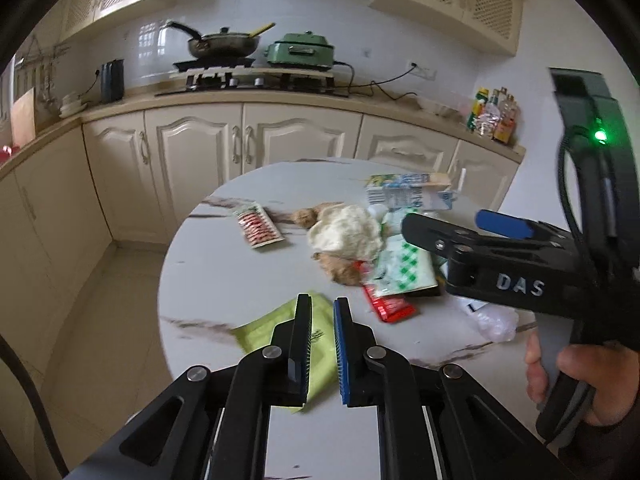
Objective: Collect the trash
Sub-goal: 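Grasp the yellow-green snack wrapper with the left gripper while the right gripper approaches the bread bun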
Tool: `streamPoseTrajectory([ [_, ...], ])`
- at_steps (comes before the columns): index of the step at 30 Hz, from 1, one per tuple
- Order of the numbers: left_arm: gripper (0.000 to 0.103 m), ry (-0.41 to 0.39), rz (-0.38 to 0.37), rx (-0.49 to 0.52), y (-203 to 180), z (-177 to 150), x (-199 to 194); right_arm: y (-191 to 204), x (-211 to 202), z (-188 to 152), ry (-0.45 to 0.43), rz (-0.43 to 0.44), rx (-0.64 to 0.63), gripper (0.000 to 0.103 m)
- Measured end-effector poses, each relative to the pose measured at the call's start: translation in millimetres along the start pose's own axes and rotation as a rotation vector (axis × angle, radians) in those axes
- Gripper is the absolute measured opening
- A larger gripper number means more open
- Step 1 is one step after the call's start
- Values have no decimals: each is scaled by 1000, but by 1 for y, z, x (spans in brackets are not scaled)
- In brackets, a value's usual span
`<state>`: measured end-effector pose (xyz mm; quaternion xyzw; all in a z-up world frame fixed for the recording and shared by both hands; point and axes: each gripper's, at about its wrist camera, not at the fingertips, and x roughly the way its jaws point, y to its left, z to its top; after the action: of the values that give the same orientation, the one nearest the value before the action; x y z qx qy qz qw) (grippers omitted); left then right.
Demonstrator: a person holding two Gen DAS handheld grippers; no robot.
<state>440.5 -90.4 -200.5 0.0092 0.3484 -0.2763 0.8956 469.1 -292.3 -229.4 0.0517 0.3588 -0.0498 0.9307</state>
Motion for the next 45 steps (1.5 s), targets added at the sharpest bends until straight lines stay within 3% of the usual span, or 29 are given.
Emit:
streamPoseTrajectory([
  [4,9,62,-45,-3,11,-7,1,6,23,12,47,10,-13,103],
  [7,23,109,-77,8,8,-15,3,1,33,18,81,56,4,103],
  [9,52,108,-70,52,3,-18,3,-3,36,19,81,23,9,103],
  [11,71,101,-34,124,-3,-20,3,-6,37,18,89,31,19,103],
  [13,71,83,22,177,-7,-22,5,-9,39,16,101,33,25,103],
  [15,71,96,40,167,-2,-21,7,-11,38,14,103,25,24,103],
  [19,71,128,59,1,11,-13,17,-17,27,7,70,-4,48,103],
  [23,74,224,104,-115,8,-5,30,-27,7,1,8,-32,80,103],
  [27,80,253,146,-99,-13,6,40,-31,0,2,-4,-50,63,103],
  [30,81,245,222,-32,-24,8,50,-33,-1,2,-1,-44,62,103],
  [37,75,193,208,-3,-19,2,51,-49,-5,-1,-8,-40,93,103],
  [38,69,191,202,0,-17,2,50,-50,-5,-2,-6,-40,98,103],
  [39,51,181,203,2,-15,1,47,-51,-5,-3,-4,-41,100,103],
  [40,42,173,202,-8,-11,1,58,-52,-5,-4,-1,-41,101,103],
  [41,35,169,200,-21,-6,3,59,-52,-4,-5,2,-39,102,103],
  [44,30,164,168,-14,2,3,58,-53,-4,-6,3,-38,108,103],
  [45,18,156,170,-16,3,2,56,-52,-4,-6,4,-33,106,103],
])
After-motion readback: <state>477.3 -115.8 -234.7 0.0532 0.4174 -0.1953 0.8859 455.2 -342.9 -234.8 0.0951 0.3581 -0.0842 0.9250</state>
